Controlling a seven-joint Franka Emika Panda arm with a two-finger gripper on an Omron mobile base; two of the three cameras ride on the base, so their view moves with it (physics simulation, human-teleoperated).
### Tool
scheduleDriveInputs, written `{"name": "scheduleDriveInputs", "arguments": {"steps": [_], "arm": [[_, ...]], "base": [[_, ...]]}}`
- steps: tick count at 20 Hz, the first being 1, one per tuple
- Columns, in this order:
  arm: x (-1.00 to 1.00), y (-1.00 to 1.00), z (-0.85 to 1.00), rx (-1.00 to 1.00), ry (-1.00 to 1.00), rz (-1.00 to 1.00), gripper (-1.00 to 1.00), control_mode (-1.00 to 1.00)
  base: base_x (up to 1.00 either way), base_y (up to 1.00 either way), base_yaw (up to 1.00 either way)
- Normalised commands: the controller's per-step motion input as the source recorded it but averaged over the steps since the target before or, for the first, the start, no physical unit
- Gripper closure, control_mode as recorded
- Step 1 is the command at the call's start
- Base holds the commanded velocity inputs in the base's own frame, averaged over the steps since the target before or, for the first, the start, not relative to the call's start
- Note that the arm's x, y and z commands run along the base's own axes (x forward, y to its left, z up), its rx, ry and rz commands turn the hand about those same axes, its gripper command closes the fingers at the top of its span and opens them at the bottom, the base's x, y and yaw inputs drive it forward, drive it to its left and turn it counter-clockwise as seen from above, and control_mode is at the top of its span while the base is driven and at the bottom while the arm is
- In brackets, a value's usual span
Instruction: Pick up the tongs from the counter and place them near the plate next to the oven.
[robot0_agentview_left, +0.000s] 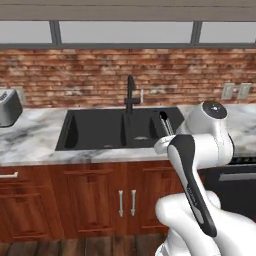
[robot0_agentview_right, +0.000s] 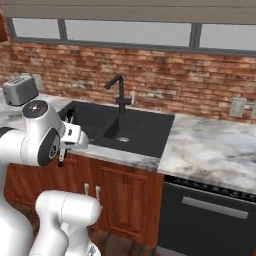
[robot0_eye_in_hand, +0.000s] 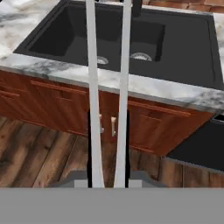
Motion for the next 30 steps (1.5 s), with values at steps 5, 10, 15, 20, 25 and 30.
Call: {"name": "scheduleDriveInputs", "arguments": {"steps": [5,10,15,20,25,30], "arm": [[0.00,0.00,0.00,0.00,0.00,0.00,1.00,1.00],[0.00,0.00,0.00,0.00,0.00,0.00,1.00,1.00],[0.00,0.00,0.00,0.00,0.00,0.00,1.00,1.00],[0.00,0.00,0.00,0.00,0.00,0.00,1.00,1.00],[0.00,0.00,0.00,0.00,0.00,0.00,1.00,1.00],[0.00,0.00,0.00,0.00,0.00,0.00,1.00,1.00]], "base": [[0.00,-0.88,-0.26],[0.00,-0.85,-0.19],[0.00,-0.92,-0.17],[0.04,-0.86,-0.16],[0.19,-0.81,-0.12],[0.26,-0.81,-0.07]]}}
